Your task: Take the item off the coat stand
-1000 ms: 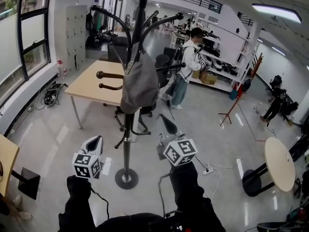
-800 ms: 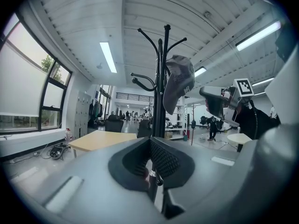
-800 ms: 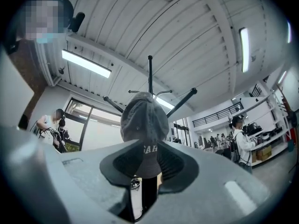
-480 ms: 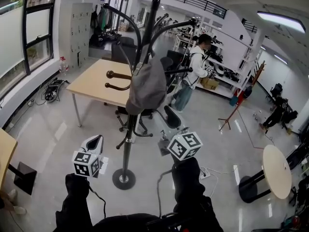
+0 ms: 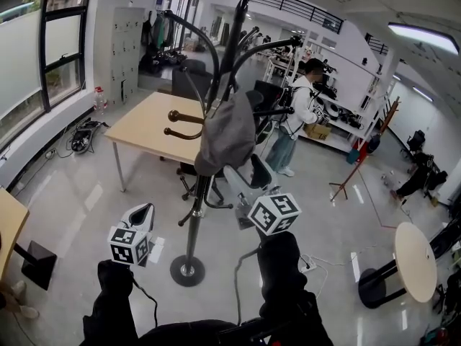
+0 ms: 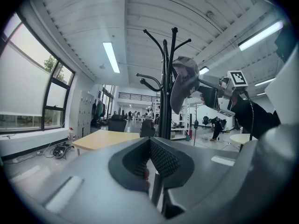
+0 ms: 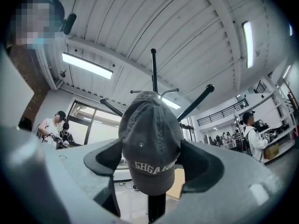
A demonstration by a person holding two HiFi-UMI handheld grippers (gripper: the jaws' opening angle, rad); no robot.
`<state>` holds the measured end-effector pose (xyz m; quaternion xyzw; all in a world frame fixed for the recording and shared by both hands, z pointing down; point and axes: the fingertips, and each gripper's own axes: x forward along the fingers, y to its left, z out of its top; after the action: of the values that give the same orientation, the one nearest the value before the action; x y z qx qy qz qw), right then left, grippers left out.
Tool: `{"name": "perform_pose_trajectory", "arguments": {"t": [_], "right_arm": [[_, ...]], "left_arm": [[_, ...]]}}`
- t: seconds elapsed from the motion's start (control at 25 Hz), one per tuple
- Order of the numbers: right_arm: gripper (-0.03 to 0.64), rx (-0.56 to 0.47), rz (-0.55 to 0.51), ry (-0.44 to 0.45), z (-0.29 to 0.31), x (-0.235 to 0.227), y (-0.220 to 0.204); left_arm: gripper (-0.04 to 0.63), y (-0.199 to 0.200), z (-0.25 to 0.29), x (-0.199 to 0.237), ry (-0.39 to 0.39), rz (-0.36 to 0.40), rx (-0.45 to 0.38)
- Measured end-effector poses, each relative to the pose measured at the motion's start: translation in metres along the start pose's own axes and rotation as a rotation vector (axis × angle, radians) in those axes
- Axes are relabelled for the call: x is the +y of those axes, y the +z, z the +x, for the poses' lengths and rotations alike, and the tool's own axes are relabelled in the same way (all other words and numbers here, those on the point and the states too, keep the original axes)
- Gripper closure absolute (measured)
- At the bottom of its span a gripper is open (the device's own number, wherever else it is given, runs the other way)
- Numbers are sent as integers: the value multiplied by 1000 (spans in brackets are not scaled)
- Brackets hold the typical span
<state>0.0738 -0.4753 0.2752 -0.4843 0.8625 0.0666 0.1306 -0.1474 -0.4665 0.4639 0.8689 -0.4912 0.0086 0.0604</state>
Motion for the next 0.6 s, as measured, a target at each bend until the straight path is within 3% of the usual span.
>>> {"name": "perform_pose_trajectory", "arguments": {"t": [0.24,0.6], "right_arm": [[241,26,-15,-17,6,0,-8],[397,34,-47,-47,3,-6,1]], "left_arm": [[594,-2,-1,9,4,1,-9],[594,0,-2,6,3,3,0]]}}
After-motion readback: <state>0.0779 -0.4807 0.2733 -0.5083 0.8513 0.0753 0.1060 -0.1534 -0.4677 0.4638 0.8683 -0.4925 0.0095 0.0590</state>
